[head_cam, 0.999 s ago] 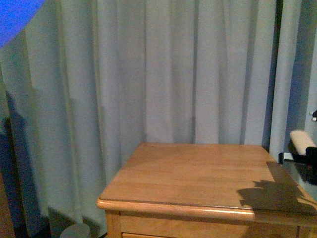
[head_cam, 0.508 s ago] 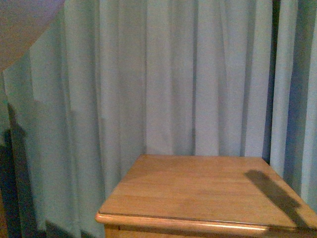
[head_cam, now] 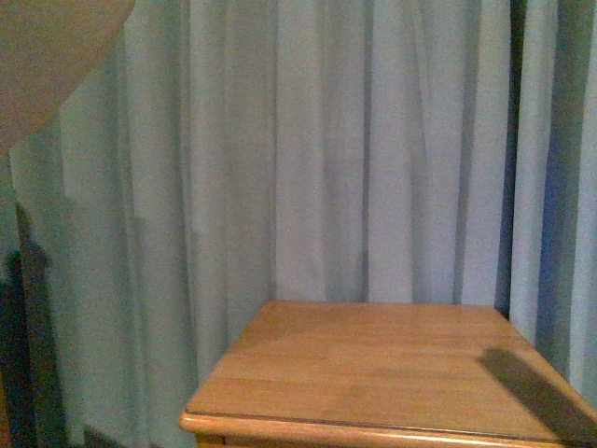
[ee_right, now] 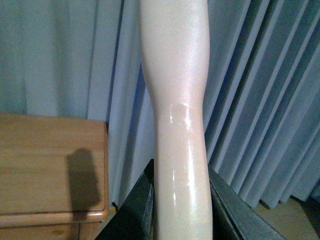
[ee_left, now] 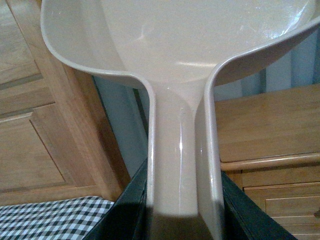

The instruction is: Clean up trash

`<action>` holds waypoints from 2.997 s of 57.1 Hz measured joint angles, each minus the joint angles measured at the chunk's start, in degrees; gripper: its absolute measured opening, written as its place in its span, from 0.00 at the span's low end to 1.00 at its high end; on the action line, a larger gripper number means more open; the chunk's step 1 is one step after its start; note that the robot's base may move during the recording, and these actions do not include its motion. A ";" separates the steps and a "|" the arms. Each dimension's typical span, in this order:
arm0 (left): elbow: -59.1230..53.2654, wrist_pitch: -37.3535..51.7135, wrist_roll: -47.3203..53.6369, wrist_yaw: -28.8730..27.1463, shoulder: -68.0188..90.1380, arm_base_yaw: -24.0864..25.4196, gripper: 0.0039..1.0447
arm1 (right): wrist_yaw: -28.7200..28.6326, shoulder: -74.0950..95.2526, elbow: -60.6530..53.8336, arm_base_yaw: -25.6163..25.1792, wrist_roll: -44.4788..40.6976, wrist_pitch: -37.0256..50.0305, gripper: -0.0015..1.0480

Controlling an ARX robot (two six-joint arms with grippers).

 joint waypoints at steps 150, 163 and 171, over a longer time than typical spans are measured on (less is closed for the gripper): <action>12.70 -11.10 27.76 9.70 36.96 -0.07 0.26 | 2.64 -0.50 -0.92 1.25 -1.09 1.05 0.20; 17.84 -14.40 37.62 14.05 47.91 2.32 0.26 | 2.60 -0.48 -0.92 1.27 -1.09 1.05 0.20; 21.94 -15.80 39.63 14.36 53.48 2.60 0.26 | 2.62 -0.48 -0.92 1.27 -1.09 1.05 0.20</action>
